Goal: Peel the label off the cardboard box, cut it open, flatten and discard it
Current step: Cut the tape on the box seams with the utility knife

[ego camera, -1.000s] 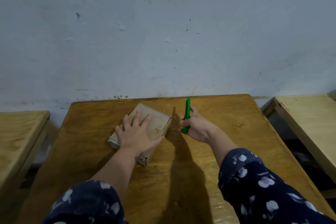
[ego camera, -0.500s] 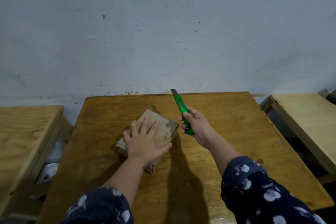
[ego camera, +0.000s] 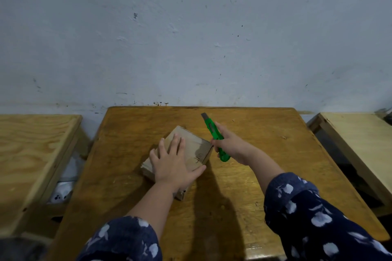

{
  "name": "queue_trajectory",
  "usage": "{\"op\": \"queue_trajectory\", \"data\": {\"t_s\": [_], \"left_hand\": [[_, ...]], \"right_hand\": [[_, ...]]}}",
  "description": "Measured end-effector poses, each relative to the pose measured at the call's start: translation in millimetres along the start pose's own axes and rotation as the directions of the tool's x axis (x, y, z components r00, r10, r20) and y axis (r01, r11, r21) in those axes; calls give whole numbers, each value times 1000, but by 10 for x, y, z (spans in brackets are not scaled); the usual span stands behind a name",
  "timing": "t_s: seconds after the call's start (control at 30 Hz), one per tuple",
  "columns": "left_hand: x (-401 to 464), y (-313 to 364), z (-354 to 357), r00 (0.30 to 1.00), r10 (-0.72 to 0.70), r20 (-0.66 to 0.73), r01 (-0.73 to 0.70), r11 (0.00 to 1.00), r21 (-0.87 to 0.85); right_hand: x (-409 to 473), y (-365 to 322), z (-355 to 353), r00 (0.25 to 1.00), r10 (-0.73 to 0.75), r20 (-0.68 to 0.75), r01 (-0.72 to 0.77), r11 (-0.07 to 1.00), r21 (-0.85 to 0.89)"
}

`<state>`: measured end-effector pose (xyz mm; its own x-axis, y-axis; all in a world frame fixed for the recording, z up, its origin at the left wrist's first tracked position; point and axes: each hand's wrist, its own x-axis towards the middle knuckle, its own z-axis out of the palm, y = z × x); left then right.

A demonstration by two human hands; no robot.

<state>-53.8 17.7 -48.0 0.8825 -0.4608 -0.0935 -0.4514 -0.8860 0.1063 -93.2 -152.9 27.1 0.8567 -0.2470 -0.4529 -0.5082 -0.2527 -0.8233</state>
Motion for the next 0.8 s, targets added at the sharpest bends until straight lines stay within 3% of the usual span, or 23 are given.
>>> {"op": "queue_trajectory", "data": {"t_s": [0.27, 0.57, 0.8], "left_hand": [[-14, -16, 19, 1000, -2, -30, 1, 1000, -21], [-19, 6, 22, 998, -11, -55, 9, 999, -36], [-16, 12, 38, 998, -23, -58, 20, 999, -44]], "right_hand": [[72, -26, 102, 990, -138, -1, 136, 980, -144], [169, 7, 123, 984, -172, -40, 166, 979, -122], [225, -77, 85, 964, -211, -162, 194, 974, -115]]}}
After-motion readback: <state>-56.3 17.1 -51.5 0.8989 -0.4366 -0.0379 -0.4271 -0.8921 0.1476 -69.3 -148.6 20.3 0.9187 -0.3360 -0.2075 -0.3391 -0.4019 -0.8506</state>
